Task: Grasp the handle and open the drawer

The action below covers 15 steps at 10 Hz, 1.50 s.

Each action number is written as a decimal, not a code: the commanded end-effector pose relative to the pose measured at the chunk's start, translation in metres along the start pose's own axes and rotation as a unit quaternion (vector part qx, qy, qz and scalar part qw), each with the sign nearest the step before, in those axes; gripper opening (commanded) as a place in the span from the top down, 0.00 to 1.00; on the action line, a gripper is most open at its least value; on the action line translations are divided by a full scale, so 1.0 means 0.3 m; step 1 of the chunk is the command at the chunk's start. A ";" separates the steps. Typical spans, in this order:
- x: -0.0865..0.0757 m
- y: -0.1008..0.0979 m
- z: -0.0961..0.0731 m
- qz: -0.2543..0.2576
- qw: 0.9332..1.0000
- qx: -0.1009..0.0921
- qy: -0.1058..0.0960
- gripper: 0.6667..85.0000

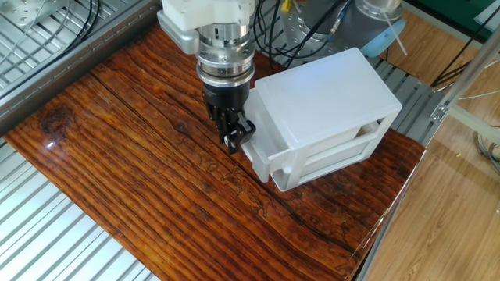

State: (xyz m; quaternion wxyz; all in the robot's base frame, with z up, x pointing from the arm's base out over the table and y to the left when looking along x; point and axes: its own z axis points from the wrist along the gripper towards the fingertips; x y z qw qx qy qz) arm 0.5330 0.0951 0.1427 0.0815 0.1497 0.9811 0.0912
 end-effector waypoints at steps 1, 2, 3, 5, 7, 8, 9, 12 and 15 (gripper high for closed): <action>-0.021 0.002 -0.004 0.000 1.000 -0.003 0.001 0.79; -0.023 0.005 -0.006 -0.001 1.000 -0.002 0.002 0.79; -0.028 0.009 -0.006 -0.001 1.000 -0.002 0.002 0.79; -0.039 0.009 -0.003 -0.004 1.000 -0.002 0.001 0.79; -0.047 0.003 0.000 -0.007 1.000 -0.002 0.000 0.79; -0.052 0.000 -0.001 -0.007 1.000 -0.002 0.000 0.79; -0.056 -0.002 -0.002 -0.008 1.000 -0.002 0.000 0.79; -0.065 -0.004 -0.002 -0.009 1.000 0.000 0.000 0.79; -0.076 -0.005 -0.005 -0.012 1.000 0.002 -0.002 0.79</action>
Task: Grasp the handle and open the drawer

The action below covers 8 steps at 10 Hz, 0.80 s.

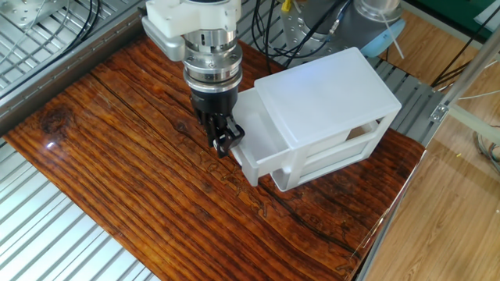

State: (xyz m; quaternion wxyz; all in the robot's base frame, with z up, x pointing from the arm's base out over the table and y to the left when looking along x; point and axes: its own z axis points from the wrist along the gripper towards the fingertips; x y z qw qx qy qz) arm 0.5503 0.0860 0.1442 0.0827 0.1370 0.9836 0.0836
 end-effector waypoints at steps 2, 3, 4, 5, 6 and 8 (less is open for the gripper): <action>-0.014 0.002 -0.009 0.000 1.000 -0.003 0.000 0.79; -0.016 0.000 -0.011 0.000 1.000 -0.003 0.000 0.79; -0.019 -0.001 -0.010 0.000 1.000 -0.003 0.000 0.79; -0.022 -0.002 -0.007 -0.001 1.000 -0.003 -0.002 0.79; -0.027 -0.006 -0.002 -0.002 1.000 -0.001 -0.005 0.79; -0.031 -0.008 -0.001 -0.002 1.000 -0.001 -0.006 0.79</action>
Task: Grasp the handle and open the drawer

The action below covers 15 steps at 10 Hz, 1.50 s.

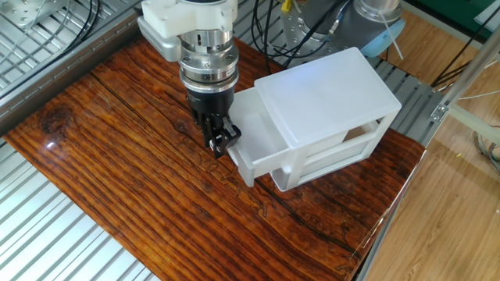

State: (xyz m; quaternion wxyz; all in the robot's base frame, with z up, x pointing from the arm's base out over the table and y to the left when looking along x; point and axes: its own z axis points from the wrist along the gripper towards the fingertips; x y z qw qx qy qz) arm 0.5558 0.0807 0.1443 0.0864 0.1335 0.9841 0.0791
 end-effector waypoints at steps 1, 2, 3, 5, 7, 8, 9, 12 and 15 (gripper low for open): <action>-0.008 0.006 -0.005 0.002 1.000 -0.004 -0.001 0.77; -0.006 0.010 -0.007 0.002 1.000 -0.005 0.000 0.73; -0.005 0.010 -0.007 0.002 1.000 -0.005 0.000 0.68; -0.008 0.013 -0.007 0.000 1.000 -0.006 -0.002 0.62; -0.010 0.015 -0.007 -0.001 1.000 -0.007 -0.003 0.61; -0.013 0.015 -0.007 -0.001 1.000 -0.008 -0.005 0.60; -0.014 0.016 -0.007 -0.001 1.000 -0.009 -0.006 0.60; -0.018 0.013 -0.009 -0.007 1.000 -0.008 -0.007 0.57; -0.027 0.000 -0.029 -0.020 1.000 -0.003 -0.008 0.55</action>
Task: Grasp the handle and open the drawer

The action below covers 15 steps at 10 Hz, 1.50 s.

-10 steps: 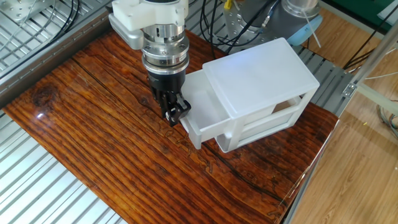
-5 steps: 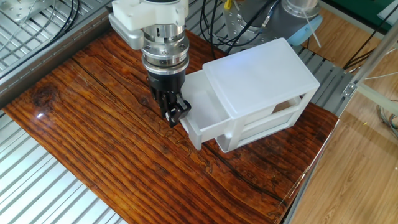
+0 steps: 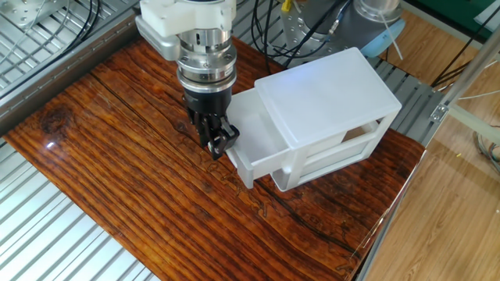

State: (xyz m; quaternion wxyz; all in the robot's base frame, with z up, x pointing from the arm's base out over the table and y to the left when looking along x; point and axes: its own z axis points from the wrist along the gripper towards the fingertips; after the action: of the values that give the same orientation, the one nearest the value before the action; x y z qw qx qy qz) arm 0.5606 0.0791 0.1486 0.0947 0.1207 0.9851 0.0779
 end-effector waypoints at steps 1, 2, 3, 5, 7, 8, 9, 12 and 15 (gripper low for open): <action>-0.014 -0.014 -0.025 -0.012 1.000 0.004 -0.002 0.55; -0.016 -0.022 -0.036 -0.017 1.000 0.007 -0.002 0.55; -0.017 -0.031 -0.049 -0.023 1.000 0.011 -0.001 0.56; -0.021 -0.040 -0.073 -0.031 0.999 0.014 0.000 0.60; -0.017 -0.050 -0.110 -0.036 0.999 0.014 0.006 0.61; -0.015 -0.070 -0.122 -0.044 0.999 0.022 0.010 0.67; -0.013 -0.092 -0.131 -0.051 0.998 0.029 0.014 0.76; -0.004 -0.139 -0.139 -0.083 0.995 0.051 0.024 0.98; 0.001 -0.143 -0.148 -0.116 0.991 0.052 0.028 0.98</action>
State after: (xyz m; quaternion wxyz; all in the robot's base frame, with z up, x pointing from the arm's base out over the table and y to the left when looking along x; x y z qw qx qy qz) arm 0.5436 0.0341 0.1802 0.0710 0.0342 0.9967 0.0200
